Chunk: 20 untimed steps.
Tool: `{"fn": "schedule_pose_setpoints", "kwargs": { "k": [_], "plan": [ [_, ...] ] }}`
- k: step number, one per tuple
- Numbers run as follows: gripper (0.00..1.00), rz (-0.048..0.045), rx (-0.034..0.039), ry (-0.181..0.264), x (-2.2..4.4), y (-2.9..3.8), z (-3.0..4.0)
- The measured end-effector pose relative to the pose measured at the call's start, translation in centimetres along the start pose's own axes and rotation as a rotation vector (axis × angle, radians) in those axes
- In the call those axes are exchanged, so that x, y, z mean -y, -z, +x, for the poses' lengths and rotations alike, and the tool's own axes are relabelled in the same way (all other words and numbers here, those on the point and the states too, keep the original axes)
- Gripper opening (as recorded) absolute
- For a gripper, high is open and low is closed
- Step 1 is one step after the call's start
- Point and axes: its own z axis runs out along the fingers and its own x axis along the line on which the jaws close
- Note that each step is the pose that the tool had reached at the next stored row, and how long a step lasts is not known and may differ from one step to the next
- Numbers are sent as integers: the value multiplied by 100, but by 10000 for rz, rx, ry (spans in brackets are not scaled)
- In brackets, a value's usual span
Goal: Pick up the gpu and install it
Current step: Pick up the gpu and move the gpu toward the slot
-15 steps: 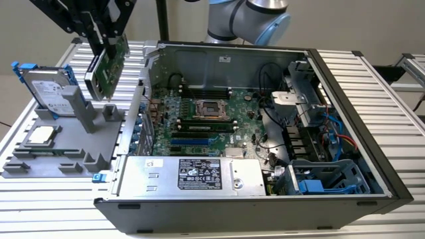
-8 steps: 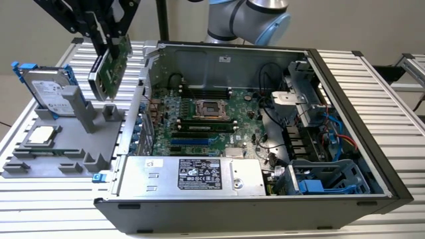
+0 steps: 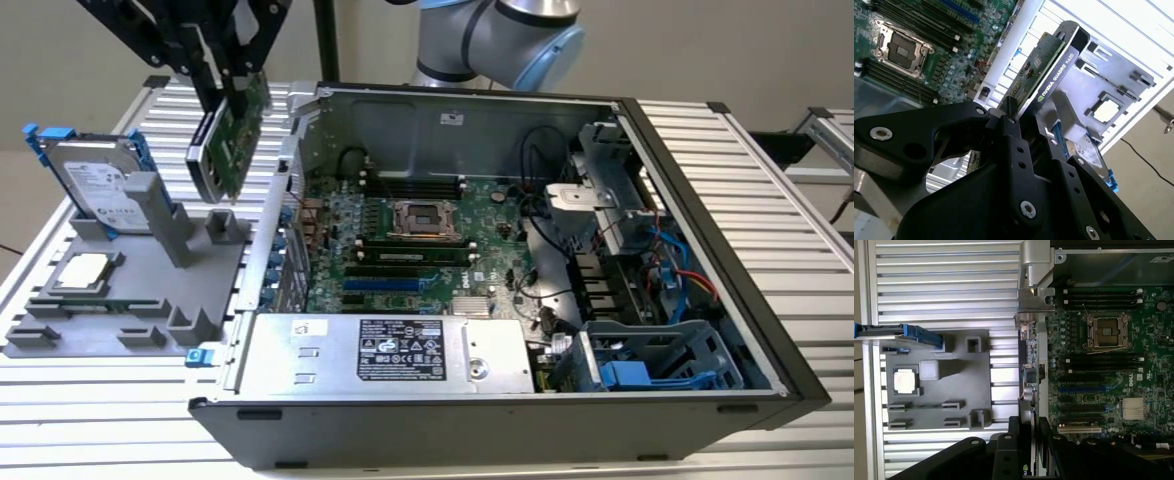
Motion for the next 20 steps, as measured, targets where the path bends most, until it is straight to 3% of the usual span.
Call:
{"fn": "schedule_pose_setpoints", "kwargs": {
  "k": [20],
  "plan": [
    [0,5,0,-1,-7,-3,-146]
  ]
}}
